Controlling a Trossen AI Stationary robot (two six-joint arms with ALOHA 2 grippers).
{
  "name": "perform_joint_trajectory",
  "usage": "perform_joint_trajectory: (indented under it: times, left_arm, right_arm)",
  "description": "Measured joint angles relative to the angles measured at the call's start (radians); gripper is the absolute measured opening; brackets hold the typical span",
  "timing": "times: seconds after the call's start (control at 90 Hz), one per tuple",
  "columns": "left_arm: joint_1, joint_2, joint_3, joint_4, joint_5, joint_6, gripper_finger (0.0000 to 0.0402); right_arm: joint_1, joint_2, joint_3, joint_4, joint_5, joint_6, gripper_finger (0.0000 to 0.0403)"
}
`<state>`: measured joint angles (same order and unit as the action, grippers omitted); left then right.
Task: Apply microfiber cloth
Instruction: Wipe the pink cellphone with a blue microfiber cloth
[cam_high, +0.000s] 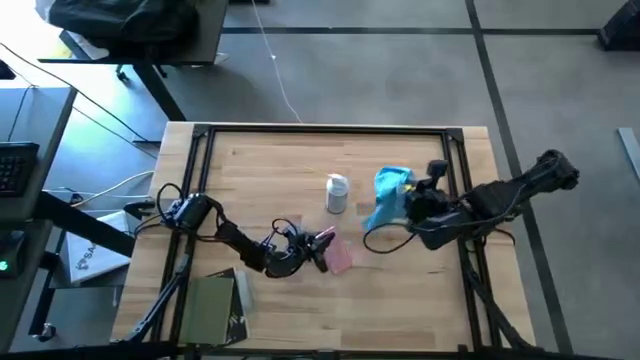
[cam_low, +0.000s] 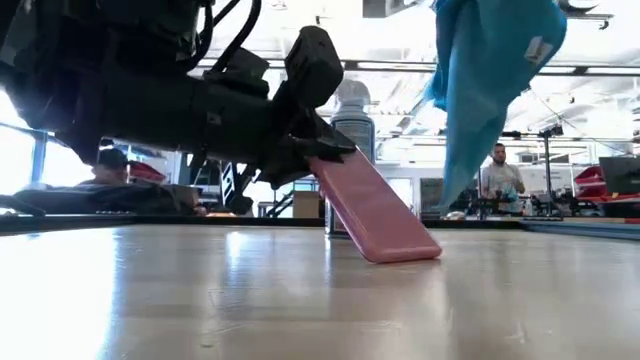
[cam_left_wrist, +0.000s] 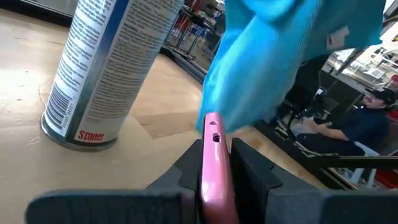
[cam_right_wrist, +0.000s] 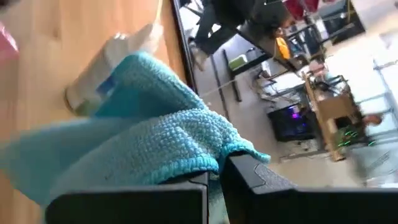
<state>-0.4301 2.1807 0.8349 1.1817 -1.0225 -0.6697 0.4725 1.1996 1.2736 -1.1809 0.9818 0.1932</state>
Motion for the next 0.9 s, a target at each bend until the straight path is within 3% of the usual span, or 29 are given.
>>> perform_joint_trajectory:
  times: [0.133,0.233,0.322,0.456,0.578,0.667,0.9]
  left_arm:
    - [0.000,0.000,0.000,0.003,-0.001,0.000,0.0042]
    - [0.000,0.000,0.000,0.003,-0.004,-0.006,0.0042]
    - [0.000,0.000,0.000,0.003,-0.005,-0.007,0.0042]
    - [0.005,0.000,0.000,0.003,-0.005,-0.008,0.0042]
    - [0.011,0.000,0.000,0.002,-0.005,-0.018,0.0042]
    - [0.017,0.000,0.000,0.002,0.001,-0.037,0.0042]
    - [0.024,0.001,0.000,0.018,0.007,-0.033,0.0042]
  right_arm:
    - [0.015,-0.005,-0.072,0.077,-0.126,0.075,0.0000]
    - [0.030,-0.003,-0.200,0.271,-0.177,0.090,0.0000]
    - [0.040,0.000,-0.388,0.609,-0.230,0.063,0.0000]
    - [0.035,0.040,-0.693,1.323,-0.333,-0.020,0.0000]
    - [0.010,0.163,-0.835,1.757,-0.328,-0.075,0.0000]
    - [-0.008,0.278,-0.840,1.871,-0.328,-0.100,0.0000]
    - [-0.036,0.586,-0.675,1.903,-0.337,-0.160,0.0000]
